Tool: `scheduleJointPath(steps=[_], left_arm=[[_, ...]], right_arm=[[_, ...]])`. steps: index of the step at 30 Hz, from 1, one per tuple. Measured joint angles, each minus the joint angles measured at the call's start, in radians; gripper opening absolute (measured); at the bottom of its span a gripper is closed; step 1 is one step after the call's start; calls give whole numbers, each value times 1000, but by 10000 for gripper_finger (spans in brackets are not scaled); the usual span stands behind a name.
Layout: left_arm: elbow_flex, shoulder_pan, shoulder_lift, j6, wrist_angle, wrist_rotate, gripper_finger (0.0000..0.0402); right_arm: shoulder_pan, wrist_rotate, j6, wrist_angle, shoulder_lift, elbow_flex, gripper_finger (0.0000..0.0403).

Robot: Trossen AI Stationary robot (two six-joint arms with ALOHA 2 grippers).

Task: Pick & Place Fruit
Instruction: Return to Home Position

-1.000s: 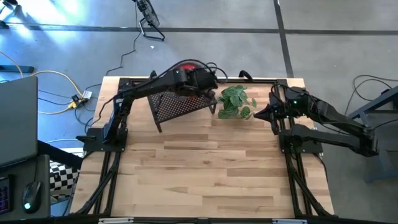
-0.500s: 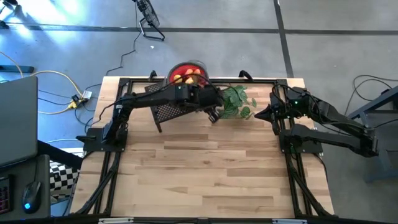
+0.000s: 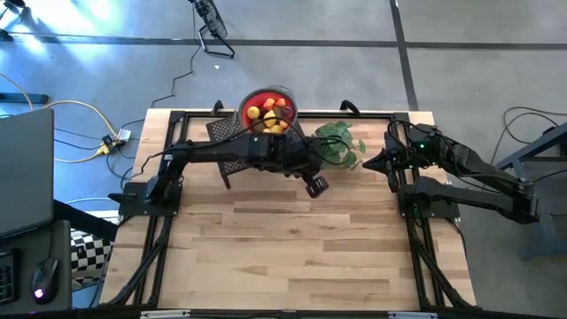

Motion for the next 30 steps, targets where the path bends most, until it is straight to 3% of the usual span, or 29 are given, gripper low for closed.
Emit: scheduleJointPath(steps=[17, 23, 27, 30], left_arm=[[0, 0, 0, -1, 74, 3, 3], [0, 0, 0, 3, 83, -10, 3], [2, 0, 11, 96, 99, -11, 3], [0, -1, 16, 157, 124, 50, 3]], right_arm=[[0, 3, 7, 0, 0, 0, 2], [0, 61, 9, 0, 0, 0, 2], [0, 76, 9, 1, 0, 0, 2], [0, 77, 4, 1, 0, 0, 2]])
